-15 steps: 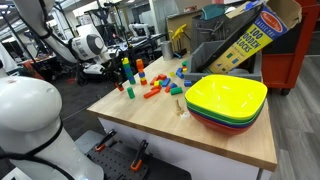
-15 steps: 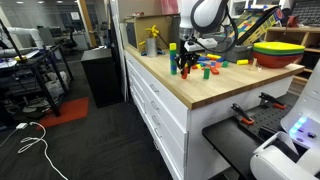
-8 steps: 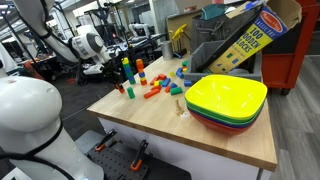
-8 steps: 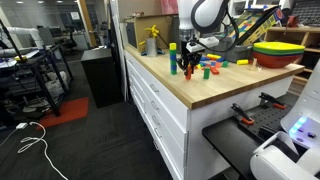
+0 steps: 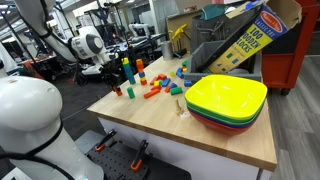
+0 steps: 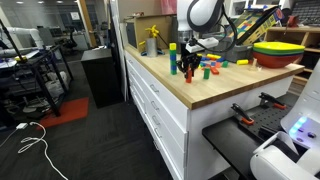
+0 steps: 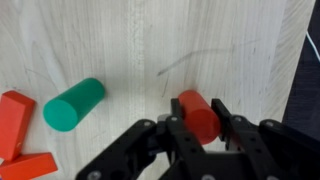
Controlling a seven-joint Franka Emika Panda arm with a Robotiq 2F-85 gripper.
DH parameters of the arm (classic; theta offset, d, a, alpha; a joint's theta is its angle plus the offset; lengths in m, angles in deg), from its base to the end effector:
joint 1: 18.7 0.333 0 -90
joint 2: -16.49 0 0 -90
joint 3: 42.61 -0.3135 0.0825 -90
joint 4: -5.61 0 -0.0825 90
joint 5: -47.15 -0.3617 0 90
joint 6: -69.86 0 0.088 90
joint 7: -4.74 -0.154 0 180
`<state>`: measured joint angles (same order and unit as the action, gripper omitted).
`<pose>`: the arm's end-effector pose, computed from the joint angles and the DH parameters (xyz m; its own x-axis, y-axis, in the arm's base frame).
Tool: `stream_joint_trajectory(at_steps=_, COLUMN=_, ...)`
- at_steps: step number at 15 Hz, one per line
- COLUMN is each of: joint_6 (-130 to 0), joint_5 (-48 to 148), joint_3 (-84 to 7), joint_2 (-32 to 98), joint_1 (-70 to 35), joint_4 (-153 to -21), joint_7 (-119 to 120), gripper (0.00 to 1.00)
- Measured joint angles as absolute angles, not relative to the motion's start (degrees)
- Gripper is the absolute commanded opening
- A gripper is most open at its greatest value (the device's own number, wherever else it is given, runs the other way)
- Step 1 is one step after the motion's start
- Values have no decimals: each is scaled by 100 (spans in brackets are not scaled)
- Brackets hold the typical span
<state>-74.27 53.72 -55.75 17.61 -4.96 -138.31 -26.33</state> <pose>0.4014 0.2015 0.2406 0.9997 0.0208 0.0162 0.0198 -0.9979 0.0617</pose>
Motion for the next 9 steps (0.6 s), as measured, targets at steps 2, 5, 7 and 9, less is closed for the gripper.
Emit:
stream_joint_trajectory(at_steps=2, joint_6=-7335, joint_5=5070, joint_3=-5579, joint_2=1788, joint_1=-468, joint_4=-13775, joint_7=-2353, gripper=9)
stream_joint_trajectory(at_steps=5, joint_6=-7221, joint_5=4844, joint_3=-5591, joint_2=1816, joint_1=-455, joint_4=-13722, joint_7=-2159, gripper=9)
stream_joint_trajectory(at_steps=7, joint_6=-7199, joint_5=4838, joint_3=-5591, joint_2=1825, joint_1=-455, joint_4=-13707, joint_7=-2155, gripper=60)
stream_joint_trajectory(at_steps=9, joint_6=-7198, joint_5=4838, joint_3=-5591, joint_2=1827, joint_1=-455, joint_4=-13706, joint_7=-2158, gripper=73)
